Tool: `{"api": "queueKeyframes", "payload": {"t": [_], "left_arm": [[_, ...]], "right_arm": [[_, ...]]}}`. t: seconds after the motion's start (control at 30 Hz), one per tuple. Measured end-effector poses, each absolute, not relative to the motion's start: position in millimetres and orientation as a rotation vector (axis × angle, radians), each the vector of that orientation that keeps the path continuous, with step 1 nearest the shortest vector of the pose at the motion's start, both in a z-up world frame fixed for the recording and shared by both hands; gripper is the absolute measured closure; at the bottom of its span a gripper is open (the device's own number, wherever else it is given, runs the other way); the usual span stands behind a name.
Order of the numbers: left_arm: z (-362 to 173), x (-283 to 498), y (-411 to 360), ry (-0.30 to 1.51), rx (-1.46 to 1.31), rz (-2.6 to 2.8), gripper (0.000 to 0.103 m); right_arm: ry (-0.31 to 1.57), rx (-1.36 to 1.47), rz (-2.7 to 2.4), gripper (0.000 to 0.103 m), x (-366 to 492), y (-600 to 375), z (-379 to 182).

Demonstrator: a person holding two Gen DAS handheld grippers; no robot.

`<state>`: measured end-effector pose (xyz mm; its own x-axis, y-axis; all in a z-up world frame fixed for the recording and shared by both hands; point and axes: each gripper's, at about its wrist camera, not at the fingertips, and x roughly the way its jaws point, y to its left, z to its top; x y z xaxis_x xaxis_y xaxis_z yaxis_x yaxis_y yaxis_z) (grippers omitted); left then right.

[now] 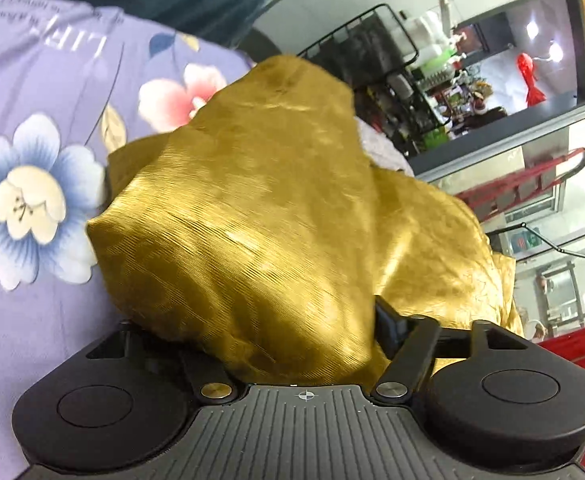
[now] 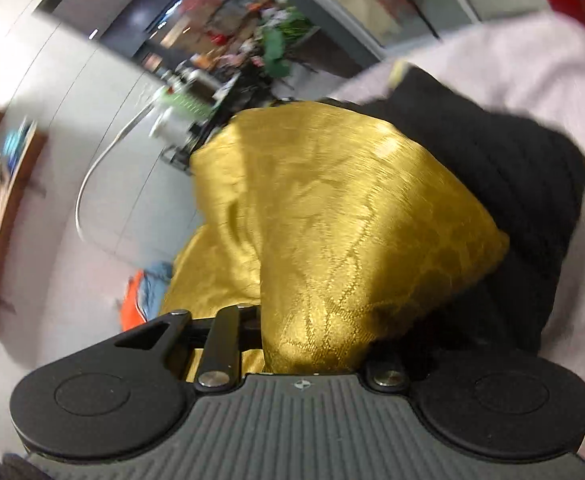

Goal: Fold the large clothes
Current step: 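Carry the bundle with both tools onto the black quilted item, then lower the bundle onto the black quilted item and open both tools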

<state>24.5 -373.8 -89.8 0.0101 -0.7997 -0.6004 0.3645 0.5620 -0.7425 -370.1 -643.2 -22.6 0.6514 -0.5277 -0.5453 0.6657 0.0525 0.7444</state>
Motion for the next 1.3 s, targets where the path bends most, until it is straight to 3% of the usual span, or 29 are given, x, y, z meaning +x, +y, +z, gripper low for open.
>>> {"api": "queueKeyframes", "payload": {"t": [0.07,0.2,0.33,0.63,0.83,1.0,1.17,1.3], "left_arm": [[-94,30,-368,1.284,-0.473,-0.959,0.0],[-101,43,-349,1.333,-0.54,-0.976,0.0],[-108,57,-324,1.358,-0.578,-0.978,0.0],[-98,83,-266,1.262,-0.369,-0.738,0.0],[-39,52,-296,1.082,0.119,-0.772,0.0],[6,-6,-333,0.913,0.373,-0.853,0.0],[28,-39,-365,0.936,0.535,-0.895,0.0],[37,-59,-377,0.919,0.623,-0.895,0.0]], "right_arm": [[0.109,1.235,-0.921,0.064,-377,-645,-30],[0.083,1.272,-0.913,0.063,-388,-652,-36],[0.073,1.289,-0.921,0.055,-387,-658,-30],[0.029,1.331,-1.004,0.035,-399,-655,-21],[0.221,1.008,-1.291,0.003,-390,-618,36],[0.456,0.622,-1.356,0.0,-352,-577,84],[0.82,0.488,-1.065,0.0,-285,-544,91],[0.927,0.389,-0.968,0.0,-246,-512,92]]}}
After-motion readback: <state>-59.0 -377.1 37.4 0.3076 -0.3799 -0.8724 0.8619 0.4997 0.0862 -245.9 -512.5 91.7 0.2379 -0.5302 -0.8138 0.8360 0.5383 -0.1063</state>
